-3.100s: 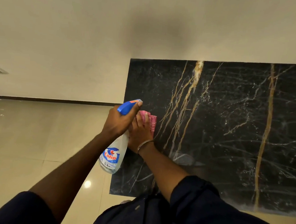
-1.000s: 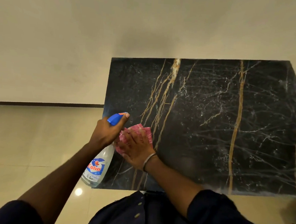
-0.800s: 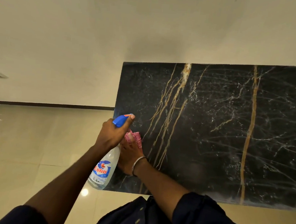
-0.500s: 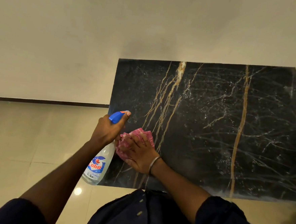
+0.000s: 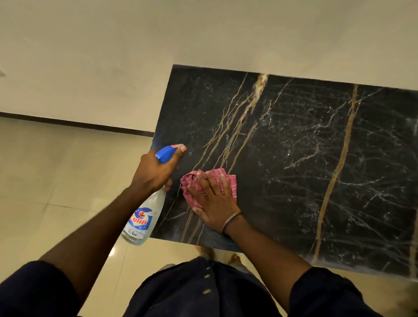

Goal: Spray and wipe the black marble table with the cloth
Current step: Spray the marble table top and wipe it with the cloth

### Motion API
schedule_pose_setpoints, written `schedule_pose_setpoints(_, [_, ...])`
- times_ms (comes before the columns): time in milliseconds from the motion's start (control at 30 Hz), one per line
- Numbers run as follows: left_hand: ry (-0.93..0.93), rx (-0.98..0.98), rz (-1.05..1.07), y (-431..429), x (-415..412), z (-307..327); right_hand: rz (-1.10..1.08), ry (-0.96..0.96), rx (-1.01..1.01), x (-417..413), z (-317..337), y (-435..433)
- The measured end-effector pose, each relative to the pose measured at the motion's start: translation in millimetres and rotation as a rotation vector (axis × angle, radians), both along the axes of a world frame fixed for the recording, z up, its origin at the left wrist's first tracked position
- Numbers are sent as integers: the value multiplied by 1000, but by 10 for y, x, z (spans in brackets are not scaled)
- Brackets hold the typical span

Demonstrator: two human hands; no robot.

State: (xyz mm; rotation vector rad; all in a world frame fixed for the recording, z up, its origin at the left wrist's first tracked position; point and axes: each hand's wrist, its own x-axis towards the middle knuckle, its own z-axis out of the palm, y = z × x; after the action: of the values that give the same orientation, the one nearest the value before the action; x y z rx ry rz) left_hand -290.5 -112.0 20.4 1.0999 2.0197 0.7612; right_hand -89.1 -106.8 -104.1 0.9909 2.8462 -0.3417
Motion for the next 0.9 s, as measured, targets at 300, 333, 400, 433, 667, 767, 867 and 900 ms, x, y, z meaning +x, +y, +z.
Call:
schedule_pose_setpoints(300, [60, 22, 108, -141, -30, 32, -21, 131, 15, -860, 105, -301])
schedule_pose_setpoints(333, [75, 22, 118, -155, -61, 33, -27, 143, 7, -919, 113, -334])
schedule_pose_setpoints(400, [95, 18, 131, -177, -126, 36, -41, 150, -14, -1038, 127, -388])
schedule_pose_setpoints(433, [99, 18, 135, -186, -152, 32, -43, 146, -18, -1082, 129, -401])
schedule_pose_setpoints(667, [92, 17, 140, -368, -230, 28, 160, 99, 18, -761, 49, -390])
schedule_pose_setpoints(767, [64, -2, 148, -479, -218, 16, 187, 81, 40, -313, -15, -375])
schedule_pose_setpoints(867, [52, 12, 171, -607, -227, -29, 156, 63, 65, 32, -27, -362])
schedule_pose_setpoints(900, [51, 19, 187, -657, -240, -45, 149, 55, 64, 98, -30, -368])
